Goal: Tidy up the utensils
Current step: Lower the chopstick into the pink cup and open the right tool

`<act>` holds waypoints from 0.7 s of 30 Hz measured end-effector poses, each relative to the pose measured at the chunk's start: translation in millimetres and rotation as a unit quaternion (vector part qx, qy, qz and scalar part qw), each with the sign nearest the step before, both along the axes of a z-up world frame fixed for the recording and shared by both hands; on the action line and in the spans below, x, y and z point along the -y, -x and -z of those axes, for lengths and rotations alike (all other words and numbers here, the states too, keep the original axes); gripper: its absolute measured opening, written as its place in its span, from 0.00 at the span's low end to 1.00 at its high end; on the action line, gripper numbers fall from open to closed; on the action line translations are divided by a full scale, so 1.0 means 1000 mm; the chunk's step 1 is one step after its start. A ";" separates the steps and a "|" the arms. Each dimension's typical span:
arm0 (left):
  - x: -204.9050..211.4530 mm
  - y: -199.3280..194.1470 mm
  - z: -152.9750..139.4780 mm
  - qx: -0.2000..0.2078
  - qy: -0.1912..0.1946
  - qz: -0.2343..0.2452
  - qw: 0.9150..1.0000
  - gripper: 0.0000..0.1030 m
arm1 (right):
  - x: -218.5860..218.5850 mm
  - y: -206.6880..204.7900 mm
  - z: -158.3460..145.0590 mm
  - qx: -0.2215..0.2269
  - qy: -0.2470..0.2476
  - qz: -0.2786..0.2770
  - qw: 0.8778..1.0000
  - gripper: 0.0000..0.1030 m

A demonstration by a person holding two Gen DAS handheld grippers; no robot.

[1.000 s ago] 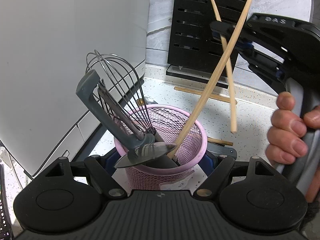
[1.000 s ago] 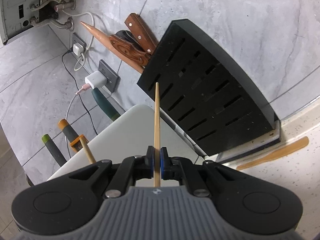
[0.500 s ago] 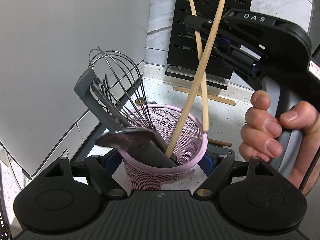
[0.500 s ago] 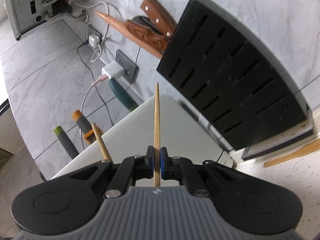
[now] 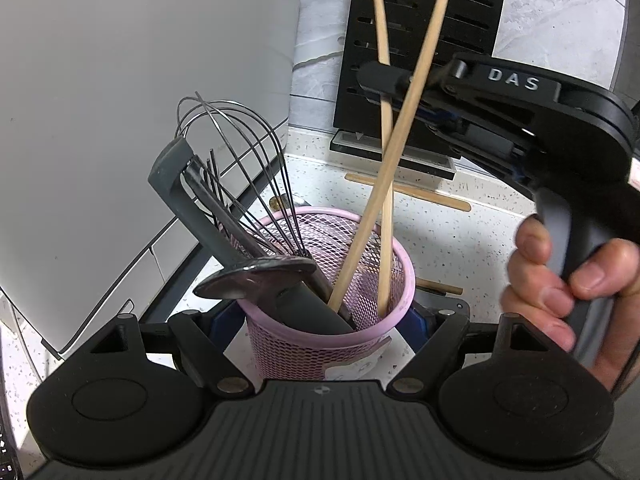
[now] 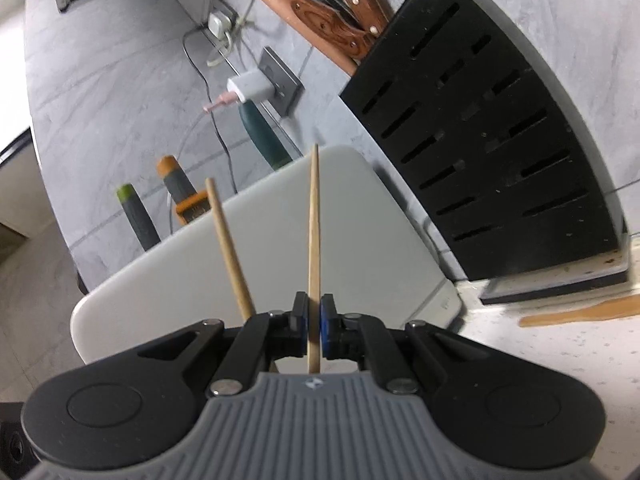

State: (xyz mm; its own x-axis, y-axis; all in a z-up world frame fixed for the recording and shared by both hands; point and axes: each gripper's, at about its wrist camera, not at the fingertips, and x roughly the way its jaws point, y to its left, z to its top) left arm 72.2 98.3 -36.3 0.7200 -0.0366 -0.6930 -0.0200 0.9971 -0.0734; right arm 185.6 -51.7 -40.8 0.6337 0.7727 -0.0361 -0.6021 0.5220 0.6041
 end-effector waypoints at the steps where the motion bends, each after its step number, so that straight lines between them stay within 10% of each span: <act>1: 0.001 0.000 0.000 0.000 -0.002 0.000 1.000 0.90 | 0.001 0.001 -0.001 -0.003 0.006 -0.002 1.000 0.02; 21: 0.001 0.000 -0.002 -0.001 -0.002 0.000 1.000 0.90 | 0.008 0.039 -0.039 0.070 0.146 -0.095 0.982 0.02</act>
State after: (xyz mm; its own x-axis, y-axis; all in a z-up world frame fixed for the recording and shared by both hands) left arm 71.8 96.8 -34.6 0.7181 -0.0324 -0.6952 -0.0211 0.9974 -0.0684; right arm 147.0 -59.8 -2.1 0.4943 0.8470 -0.1956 -0.7718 0.5312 0.3495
